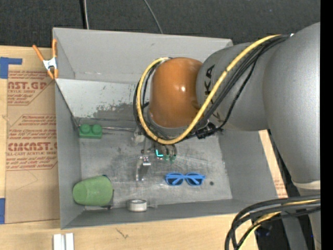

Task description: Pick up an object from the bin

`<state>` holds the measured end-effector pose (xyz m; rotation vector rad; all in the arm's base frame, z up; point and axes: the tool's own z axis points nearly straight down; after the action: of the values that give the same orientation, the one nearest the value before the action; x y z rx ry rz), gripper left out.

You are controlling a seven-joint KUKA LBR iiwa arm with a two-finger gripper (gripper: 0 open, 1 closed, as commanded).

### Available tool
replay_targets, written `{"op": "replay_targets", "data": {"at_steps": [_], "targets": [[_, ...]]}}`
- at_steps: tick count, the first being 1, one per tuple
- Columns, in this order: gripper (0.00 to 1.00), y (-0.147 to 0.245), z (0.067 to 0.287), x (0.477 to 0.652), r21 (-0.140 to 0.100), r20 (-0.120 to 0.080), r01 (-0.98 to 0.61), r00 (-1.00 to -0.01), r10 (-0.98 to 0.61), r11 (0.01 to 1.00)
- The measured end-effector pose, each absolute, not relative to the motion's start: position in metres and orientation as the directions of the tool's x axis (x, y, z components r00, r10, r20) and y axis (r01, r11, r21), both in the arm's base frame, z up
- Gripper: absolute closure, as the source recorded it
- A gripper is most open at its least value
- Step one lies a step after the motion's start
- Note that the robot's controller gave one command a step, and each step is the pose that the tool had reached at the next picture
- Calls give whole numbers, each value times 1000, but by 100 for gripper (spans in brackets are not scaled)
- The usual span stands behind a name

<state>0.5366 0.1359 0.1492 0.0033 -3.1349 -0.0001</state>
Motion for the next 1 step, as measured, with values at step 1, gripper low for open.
{"op": "replay_targets", "data": {"at_steps": [1], "targets": [[0,207,72,492,-4,-6,-125,-992,-125,992]]}}
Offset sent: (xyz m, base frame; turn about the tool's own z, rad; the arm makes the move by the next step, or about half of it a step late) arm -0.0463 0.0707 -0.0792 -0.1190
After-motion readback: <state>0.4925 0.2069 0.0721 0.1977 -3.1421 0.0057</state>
